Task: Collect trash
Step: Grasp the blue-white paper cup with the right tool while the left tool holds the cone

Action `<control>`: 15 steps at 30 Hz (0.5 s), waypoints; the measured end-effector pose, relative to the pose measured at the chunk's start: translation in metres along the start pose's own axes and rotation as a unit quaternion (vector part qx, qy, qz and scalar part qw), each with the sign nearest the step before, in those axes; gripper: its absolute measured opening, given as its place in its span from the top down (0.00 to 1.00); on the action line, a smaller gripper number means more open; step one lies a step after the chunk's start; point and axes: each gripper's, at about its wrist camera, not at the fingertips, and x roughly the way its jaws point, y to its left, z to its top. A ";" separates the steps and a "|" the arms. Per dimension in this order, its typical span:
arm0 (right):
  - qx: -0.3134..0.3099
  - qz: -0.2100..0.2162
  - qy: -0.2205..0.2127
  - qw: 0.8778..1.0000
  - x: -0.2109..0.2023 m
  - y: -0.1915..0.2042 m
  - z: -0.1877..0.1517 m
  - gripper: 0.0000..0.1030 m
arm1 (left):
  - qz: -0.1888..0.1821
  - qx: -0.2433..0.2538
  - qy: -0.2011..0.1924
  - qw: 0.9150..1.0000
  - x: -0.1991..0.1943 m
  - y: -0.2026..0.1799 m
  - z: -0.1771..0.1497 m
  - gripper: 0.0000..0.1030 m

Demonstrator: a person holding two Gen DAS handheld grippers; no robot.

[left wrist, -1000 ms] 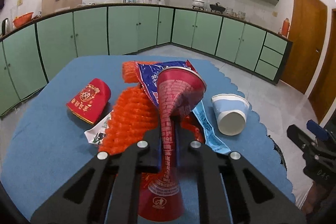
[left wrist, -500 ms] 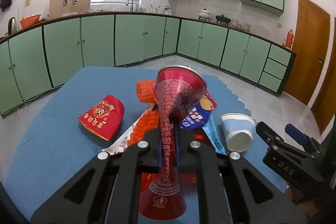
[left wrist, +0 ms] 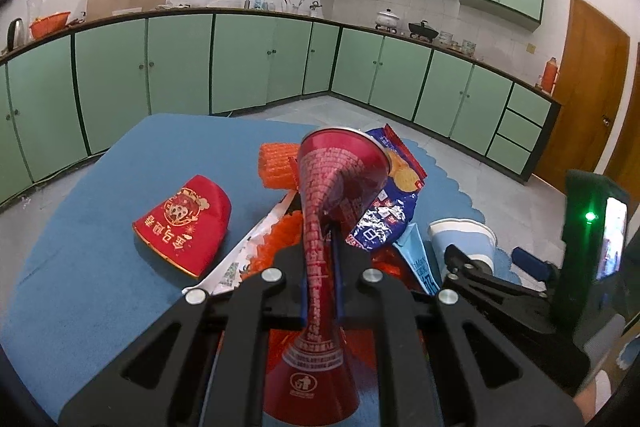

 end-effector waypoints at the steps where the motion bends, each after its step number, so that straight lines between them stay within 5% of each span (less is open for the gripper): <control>1: 0.002 0.001 0.007 1.000 0.003 0.000 0.001 0.16 | -0.001 -0.001 0.001 1.000 0.001 0.002 0.001 0.92; 8: 0.000 0.007 0.046 0.999 0.021 0.000 0.006 0.25 | -0.007 -0.008 0.002 1.000 0.002 0.009 0.003 0.92; 15: -0.013 0.020 0.040 0.999 0.015 0.004 0.003 0.37 | -0.007 -0.008 0.000 1.000 0.001 0.010 0.004 0.92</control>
